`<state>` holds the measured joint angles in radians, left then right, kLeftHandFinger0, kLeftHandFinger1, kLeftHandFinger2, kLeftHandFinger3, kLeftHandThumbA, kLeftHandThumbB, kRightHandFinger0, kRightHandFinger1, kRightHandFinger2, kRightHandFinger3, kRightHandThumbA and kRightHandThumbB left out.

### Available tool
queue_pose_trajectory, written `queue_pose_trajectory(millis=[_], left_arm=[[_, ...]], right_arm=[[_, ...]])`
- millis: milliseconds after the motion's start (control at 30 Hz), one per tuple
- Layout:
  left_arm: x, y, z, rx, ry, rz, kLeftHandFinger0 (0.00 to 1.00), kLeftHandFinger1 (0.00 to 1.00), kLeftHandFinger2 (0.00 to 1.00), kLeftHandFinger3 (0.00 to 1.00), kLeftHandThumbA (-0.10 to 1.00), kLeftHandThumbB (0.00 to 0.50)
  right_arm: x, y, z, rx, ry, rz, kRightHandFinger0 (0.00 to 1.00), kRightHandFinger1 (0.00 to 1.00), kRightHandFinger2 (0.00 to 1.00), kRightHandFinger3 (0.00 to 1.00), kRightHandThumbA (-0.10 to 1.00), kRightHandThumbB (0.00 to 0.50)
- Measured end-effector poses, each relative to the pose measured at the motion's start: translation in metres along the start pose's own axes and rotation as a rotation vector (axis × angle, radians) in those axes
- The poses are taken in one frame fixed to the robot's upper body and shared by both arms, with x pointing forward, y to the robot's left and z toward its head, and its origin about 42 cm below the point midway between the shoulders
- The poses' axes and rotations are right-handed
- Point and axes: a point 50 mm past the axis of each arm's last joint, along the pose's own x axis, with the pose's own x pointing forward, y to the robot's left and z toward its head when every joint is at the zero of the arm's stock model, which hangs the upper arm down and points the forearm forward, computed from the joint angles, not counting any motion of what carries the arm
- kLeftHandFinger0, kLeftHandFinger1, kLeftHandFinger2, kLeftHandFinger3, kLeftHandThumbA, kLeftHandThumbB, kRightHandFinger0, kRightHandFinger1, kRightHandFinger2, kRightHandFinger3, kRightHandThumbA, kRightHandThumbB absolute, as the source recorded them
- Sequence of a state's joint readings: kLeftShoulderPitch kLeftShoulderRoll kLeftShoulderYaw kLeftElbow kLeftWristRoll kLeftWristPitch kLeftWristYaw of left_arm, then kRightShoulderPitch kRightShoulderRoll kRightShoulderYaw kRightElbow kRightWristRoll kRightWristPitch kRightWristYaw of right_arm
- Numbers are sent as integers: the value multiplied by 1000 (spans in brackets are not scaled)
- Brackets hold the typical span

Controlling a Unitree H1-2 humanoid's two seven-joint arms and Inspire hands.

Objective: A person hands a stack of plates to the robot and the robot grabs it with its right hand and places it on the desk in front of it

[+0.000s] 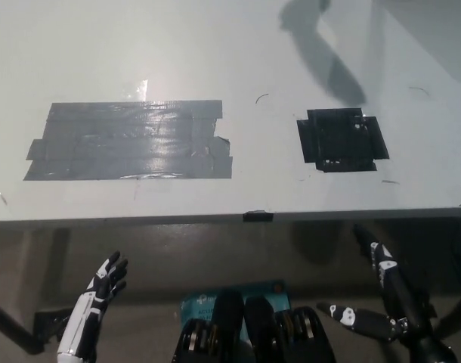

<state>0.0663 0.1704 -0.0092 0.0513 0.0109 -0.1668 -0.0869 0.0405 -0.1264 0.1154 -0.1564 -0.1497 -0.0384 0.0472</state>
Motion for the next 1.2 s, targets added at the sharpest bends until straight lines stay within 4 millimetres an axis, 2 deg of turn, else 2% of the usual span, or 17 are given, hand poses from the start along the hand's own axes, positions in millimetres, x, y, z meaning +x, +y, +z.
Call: queue_pose_trajectory(millis=[100,300,433,500,567,600,700,733,767,867,933,1100,1200], left_arm=[[2,0,1,0,-9,0,1000,1000,1000,1000,1000,289],[-1,-1,1,-2,-16,0,1000,1000,1000,1000,1000,286],[-6,-2,-3,-5,-1,2,1000,1000,1000,1000,1000,297],[-8,-2,-4,-5,1,2,1000,1000,1000,1000,1000,269],[-8,-2,-4,-5,1,2,1000,1000,1000,1000,1000,264],[-8,-2,-4,-5,0,2,1000,1000,1000,1000,1000,272],[-8,-2,-4,-6,-1,2,1000,1000,1000,1000,1000,266],[-8,-2,-3,-5,-1,2,1000,1000,1000,1000,1000,265],[-8,-1,-3,-5,-2,2,1000,1000,1000,1000,1000,266],[-6,-2,-3,-4,-4,1,1000,1000,1000,1000,1000,269],[-6,-2,-3,-4,-5,1,1000,1000,1000,1000,1000,290],[-6,-2,-3,-5,-3,0,1000,1000,1000,1000,1000,287],[-6,-2,-3,-5,-2,0,1000,1000,1000,1000,1000,272]], right_arm=[[1,-1,3,-13,-23,-21,1000,1000,1000,1000,895,167],[-1,0,5,-27,-39,-33,1000,1000,1000,1000,864,200],[-3,-1,10,-32,-70,-60,1000,1000,1000,1000,847,187],[-3,-3,14,-32,-95,-77,1000,1000,1000,1000,837,183],[-3,-5,18,-33,-111,-87,1000,1000,1000,1000,857,191],[-3,-6,19,-35,-118,-92,1000,1000,1000,1000,903,238],[-3,-9,25,-57,-142,-112,1000,1000,1000,1000,901,270],[-2,-12,34,-83,-174,-133,1000,1000,1000,1000,895,271],[-1,-14,40,-99,-196,-146,1000,1000,1000,1000,894,306],[11,-24,66,-164,-295,-201,1000,1000,1000,1000,881,338],[25,-32,87,-213,-372,-241,1000,1000,1000,1000,869,341],[71,-49,146,-333,-555,-319,1000,1000,1000,1000,880,337],[90,-52,163,-376,-584,-336,1000,1000,1000,1000,862,355]])
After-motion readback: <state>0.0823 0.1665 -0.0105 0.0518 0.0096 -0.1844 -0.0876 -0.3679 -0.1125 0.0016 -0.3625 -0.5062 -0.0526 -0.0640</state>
